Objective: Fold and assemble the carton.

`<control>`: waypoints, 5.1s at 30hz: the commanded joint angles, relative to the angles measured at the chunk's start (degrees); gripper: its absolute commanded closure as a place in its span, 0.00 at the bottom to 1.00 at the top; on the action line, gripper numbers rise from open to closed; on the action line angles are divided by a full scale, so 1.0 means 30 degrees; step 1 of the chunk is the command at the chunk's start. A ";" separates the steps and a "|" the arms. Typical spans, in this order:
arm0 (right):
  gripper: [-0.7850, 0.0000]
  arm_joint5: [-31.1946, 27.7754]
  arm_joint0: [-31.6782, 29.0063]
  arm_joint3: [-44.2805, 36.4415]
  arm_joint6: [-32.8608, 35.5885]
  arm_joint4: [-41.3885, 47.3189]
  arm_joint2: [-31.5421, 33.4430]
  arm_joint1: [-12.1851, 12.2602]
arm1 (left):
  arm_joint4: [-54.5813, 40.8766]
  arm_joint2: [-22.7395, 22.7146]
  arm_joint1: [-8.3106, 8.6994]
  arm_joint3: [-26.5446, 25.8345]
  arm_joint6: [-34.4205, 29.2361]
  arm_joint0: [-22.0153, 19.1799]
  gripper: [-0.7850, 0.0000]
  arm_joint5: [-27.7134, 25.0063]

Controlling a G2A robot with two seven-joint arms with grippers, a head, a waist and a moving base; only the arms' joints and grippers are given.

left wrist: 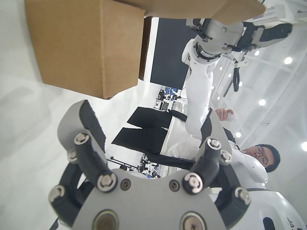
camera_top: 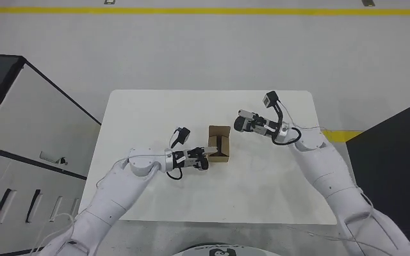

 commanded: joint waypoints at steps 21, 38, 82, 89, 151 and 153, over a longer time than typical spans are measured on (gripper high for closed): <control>0.00 -0.1105 0.2749 0.5950 0.2890 0.1866 -0.2300 -0.1635 | -0.0929 0.0315 -0.0534 0.2308 0.1417 -0.1397 0.00 -0.1507; 0.00 -0.0225 0.1330 0.4626 0.3612 0.2019 -0.1554 -0.1370 | -0.1890 -0.0078 -0.0771 0.3321 0.1883 -0.1726 0.00 -0.2940; 0.00 0.0012 -0.0115 0.2219 0.3415 0.1720 0.0379 -0.0607 | -0.1284 -0.1129 -0.0578 0.5332 0.2672 -0.1379 1.00 -0.0372; 0.00 0.0012 -0.0115 0.2219 0.3415 0.1720 0.0379 -0.0607 | -0.1948 -0.0423 -0.0895 0.5643 0.2605 -0.1082 1.00 -0.0425; 0.00 0.4971 0.0388 -0.6600 0.3740 -1.1092 0.1148 0.0986 | -0.2361 0.0073 -0.1248 0.6088 0.3279 -0.1408 1.00 -0.0642; 0.00 0.4870 0.0424 -0.6489 0.3582 -1.0495 0.1379 0.1006 | -0.2361 0.0073 -0.1248 0.6088 0.3279 -0.1408 1.00 -0.0642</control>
